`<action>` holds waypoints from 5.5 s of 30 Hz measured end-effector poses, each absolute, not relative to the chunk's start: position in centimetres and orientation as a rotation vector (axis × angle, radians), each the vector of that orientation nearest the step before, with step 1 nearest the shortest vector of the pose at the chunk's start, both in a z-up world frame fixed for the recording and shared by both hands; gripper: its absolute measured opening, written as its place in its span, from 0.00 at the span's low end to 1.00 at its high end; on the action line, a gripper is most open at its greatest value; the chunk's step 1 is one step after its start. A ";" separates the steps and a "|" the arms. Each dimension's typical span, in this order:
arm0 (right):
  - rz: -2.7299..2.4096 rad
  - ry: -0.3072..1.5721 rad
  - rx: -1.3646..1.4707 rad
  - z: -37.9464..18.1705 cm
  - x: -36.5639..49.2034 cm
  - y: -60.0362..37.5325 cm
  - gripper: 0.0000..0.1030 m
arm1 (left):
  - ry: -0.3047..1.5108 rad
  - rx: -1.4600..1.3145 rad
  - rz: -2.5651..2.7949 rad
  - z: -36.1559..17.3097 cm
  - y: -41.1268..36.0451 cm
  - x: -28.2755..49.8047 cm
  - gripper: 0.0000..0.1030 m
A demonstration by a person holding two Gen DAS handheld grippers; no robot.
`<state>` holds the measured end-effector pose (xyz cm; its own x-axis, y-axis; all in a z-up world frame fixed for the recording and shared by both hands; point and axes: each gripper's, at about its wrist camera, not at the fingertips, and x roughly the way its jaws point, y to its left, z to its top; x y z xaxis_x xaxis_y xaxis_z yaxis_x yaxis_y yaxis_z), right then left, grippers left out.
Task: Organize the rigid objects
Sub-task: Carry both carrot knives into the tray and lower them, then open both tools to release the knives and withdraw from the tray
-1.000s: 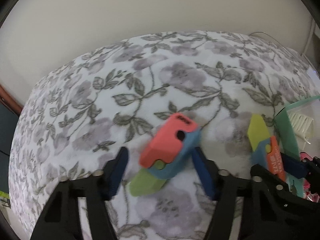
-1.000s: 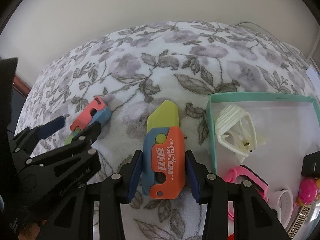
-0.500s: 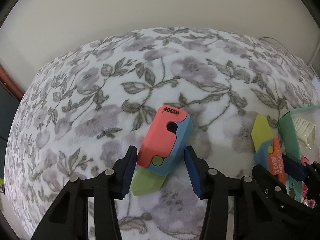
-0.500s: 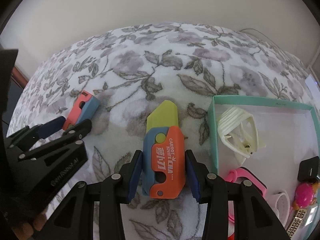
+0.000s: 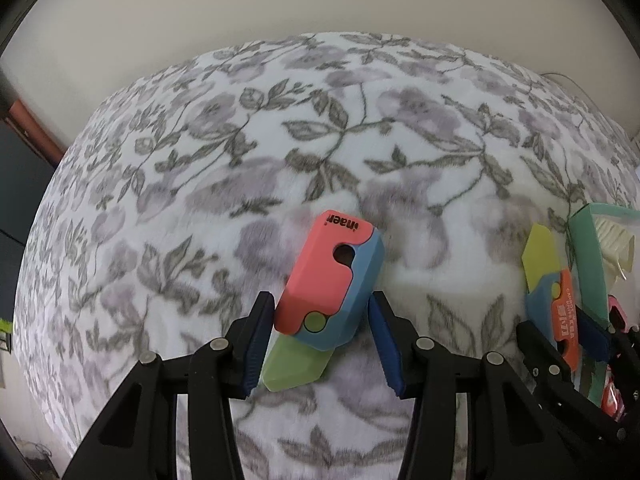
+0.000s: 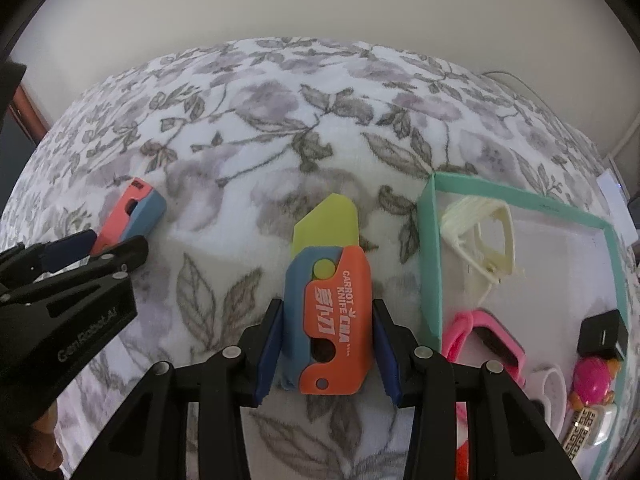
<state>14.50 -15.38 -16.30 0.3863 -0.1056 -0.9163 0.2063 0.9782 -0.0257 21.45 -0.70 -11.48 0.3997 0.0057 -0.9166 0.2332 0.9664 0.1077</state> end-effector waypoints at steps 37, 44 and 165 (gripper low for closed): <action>-0.386 0.906 0.340 -4.1 1.7 -25.3 0.43 | 1.000 0.075 -0.328 2.1 -7.5 11.3 0.48; -0.457 0.863 0.379 -2.8 -1.6 -28.7 0.43 | 0.992 0.058 -0.428 3.4 -12.2 8.3 0.48; -0.419 0.943 0.262 -6.2 -6.9 -25.4 1.00 | 1.049 0.090 -0.192 -2.7 -4.1 1.7 0.97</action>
